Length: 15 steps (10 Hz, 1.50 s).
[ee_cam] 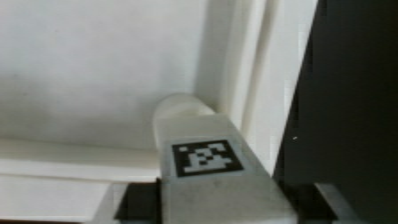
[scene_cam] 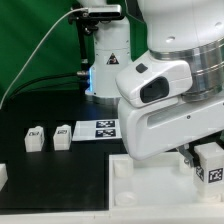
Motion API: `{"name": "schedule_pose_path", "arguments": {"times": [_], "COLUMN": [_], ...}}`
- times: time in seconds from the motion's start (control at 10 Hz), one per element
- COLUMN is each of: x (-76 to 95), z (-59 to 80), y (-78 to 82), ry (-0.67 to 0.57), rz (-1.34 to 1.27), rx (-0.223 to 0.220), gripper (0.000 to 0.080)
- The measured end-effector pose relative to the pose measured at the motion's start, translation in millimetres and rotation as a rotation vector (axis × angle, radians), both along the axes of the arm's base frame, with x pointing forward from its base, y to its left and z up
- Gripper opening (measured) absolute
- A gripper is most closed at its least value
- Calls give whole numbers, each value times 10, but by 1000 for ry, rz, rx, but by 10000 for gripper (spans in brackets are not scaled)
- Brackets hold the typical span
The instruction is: Assemble one leg
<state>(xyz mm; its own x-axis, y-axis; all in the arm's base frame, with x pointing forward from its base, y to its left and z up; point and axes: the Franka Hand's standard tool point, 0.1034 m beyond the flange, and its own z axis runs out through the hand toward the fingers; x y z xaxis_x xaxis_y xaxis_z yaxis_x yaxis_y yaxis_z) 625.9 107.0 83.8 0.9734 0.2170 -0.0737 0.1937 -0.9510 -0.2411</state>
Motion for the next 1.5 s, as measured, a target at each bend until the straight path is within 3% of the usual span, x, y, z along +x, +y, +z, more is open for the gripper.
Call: {"name": "schedule_pose_path", "arguments": {"times": [0.3, 0.6, 1.1, 1.4, 1.5], "x": [9, -56, -77, -82, -82], "z": [-12, -24, -34, -36, -36], "y": [-20, -2, 94, 111, 112], "ry": [-53, -61, 165, 180, 167], "rz": [-92, -570, -1356, -1393, -1347], "rx": [-8, -14, 2, 3, 5], "gripper": [303, 300, 300, 300, 414]}}
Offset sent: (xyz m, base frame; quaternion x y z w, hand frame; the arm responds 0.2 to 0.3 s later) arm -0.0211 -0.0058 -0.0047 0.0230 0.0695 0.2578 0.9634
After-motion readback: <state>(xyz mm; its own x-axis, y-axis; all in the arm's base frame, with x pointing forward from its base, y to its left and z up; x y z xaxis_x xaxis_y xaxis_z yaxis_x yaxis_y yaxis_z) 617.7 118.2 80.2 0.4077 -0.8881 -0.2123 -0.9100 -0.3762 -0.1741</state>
